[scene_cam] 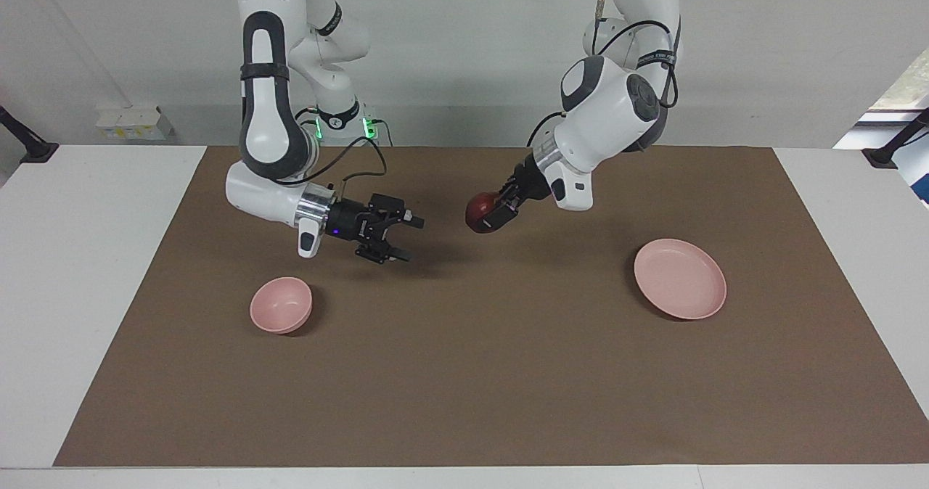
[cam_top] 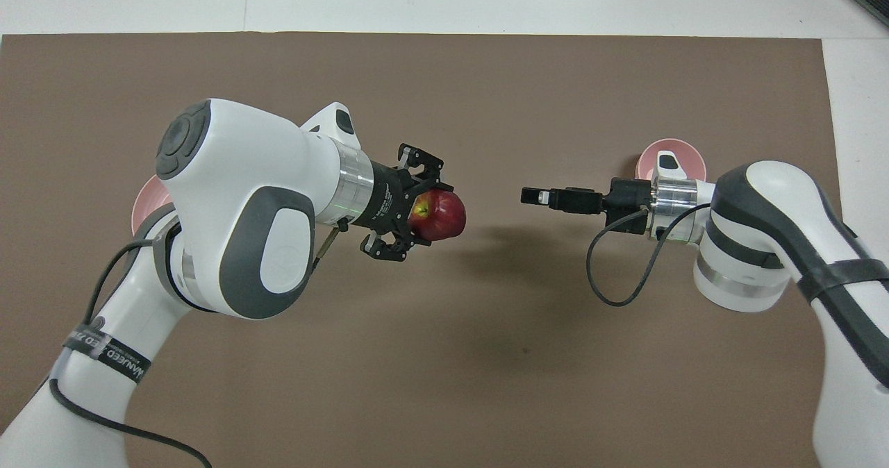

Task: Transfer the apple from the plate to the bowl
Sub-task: 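Close the right gripper on the apple held by the left gripper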

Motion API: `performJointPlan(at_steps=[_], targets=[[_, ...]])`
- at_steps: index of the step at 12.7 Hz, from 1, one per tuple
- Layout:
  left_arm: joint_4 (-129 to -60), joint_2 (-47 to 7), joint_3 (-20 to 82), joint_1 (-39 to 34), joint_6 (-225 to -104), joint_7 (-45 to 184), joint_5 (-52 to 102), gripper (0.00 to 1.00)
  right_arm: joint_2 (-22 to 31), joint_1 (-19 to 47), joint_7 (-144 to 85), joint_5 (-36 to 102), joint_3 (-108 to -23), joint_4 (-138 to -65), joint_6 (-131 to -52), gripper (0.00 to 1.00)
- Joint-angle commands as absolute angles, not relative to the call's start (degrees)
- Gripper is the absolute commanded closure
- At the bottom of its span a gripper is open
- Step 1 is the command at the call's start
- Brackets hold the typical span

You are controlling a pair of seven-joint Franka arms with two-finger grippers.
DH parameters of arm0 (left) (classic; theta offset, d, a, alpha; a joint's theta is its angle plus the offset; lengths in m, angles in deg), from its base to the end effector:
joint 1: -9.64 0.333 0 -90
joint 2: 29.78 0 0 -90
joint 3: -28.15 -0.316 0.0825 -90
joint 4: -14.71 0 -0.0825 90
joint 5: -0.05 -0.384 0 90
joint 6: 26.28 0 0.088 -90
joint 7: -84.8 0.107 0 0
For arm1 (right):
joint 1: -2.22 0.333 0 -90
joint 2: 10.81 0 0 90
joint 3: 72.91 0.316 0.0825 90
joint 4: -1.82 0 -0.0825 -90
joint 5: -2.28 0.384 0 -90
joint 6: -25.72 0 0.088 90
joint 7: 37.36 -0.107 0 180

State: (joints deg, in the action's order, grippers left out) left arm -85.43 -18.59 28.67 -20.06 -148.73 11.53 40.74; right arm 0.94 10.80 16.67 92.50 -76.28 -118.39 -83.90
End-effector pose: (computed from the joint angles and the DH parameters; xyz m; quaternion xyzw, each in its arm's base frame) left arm 0.5397 -0.3464 0.4859 0.8101 0.4887 -0.1880 0.2637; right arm 0.5653 0.1240 0.3503 -0.7847 -0.0286 -0.1270 0.6061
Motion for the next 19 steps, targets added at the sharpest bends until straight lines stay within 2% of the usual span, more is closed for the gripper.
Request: performJointPlan(at_steps=[1, 6, 9, 13, 19], targets=[[-85.83, -18.97, 29.37, -21.03, -153.18, 5.11, 43.99, 1.0, -0.35, 9.25, 20.11, 94.91, -75.99, -119.47, -79.14, 0.0], [-87.85, -19.76, 30.69, -21.04, -157.58, 4.91, 56.89, 1.0, -1.23, 8.73, 21.0, 96.48, -75.99, -120.52, -75.63, 0.0], [-91.45, -21.78, 31.83, -21.12, -161.8, 5.0, 65.07, 1.0, -1.84, 8.46, 21.08, 97.2, -75.99, -121.31, -72.99, 0.0], [-91.64, -22.22, 33.06, -21.3, -162.51, 5.09, 67.46, 1.0, -2.28, 7.41, 22.13, 97.29, -75.99, -121.49, -68.68, 0.0], [-94.27, -24.07, 33.16, -24.36, -162.95, 6.05, 67.55, 1.0, -2.46, 8.46, 25.21, 101.86, -75.99, -121.49, -68.32, 0.0]])
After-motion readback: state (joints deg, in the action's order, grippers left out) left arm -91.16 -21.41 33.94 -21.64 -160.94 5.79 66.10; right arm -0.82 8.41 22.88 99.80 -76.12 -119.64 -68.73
